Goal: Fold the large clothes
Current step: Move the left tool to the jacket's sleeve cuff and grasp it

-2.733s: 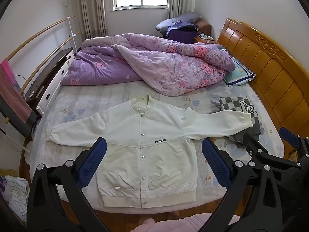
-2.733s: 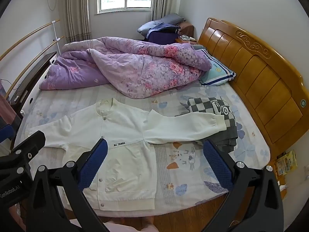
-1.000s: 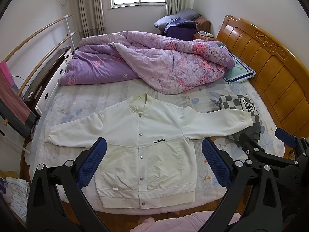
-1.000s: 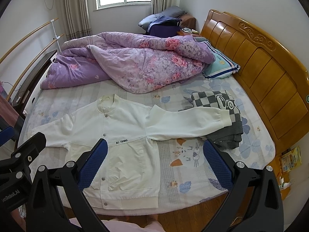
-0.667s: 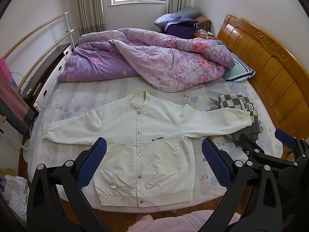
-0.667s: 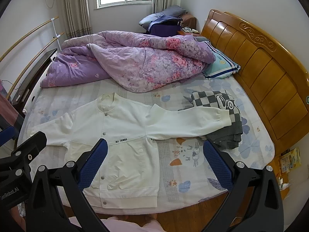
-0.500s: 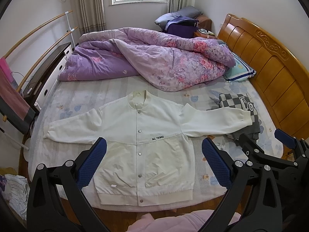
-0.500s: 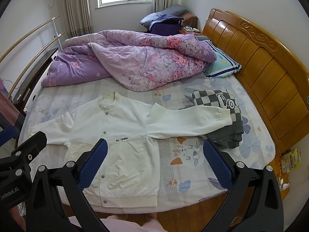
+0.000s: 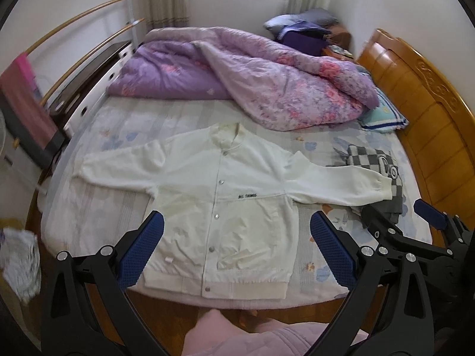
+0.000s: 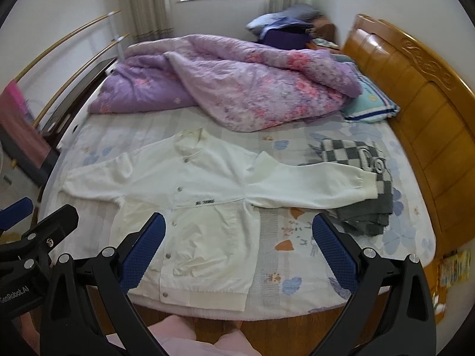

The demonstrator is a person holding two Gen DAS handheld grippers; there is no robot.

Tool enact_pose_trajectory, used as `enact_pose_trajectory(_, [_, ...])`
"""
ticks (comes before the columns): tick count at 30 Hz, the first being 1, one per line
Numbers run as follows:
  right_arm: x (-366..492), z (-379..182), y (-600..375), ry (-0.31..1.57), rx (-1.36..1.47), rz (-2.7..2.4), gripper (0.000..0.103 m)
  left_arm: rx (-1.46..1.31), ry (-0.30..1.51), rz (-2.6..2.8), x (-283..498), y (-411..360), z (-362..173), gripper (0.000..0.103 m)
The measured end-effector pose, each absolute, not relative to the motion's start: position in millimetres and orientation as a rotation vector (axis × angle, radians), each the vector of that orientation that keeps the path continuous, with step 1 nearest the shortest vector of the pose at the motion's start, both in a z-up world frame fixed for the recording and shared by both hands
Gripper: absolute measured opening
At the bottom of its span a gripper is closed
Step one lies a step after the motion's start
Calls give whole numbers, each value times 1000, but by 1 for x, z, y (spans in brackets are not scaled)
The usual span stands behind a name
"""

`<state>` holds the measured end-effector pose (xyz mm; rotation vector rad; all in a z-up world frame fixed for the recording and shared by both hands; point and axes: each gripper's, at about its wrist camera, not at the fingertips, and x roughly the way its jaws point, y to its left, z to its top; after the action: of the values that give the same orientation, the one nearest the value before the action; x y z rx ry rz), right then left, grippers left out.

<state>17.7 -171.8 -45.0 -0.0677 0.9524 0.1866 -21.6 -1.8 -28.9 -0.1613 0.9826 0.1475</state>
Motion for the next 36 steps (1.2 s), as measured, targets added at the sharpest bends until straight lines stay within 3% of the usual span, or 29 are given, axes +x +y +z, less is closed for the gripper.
enact_pose_trajectory(17, [22,-71,-67,1030,-226,500,96,-353,1069,413,-71,102,-53,98])
enact_pose_trajectory(25, [43,-100,48,1122,-229,540,96,-451,1150,409,-56,229,-88,98])
enact_pose_trajectory(36, [107,-161,198,1356,7,536,95,-539,1257,402,-13,428,-158,98])
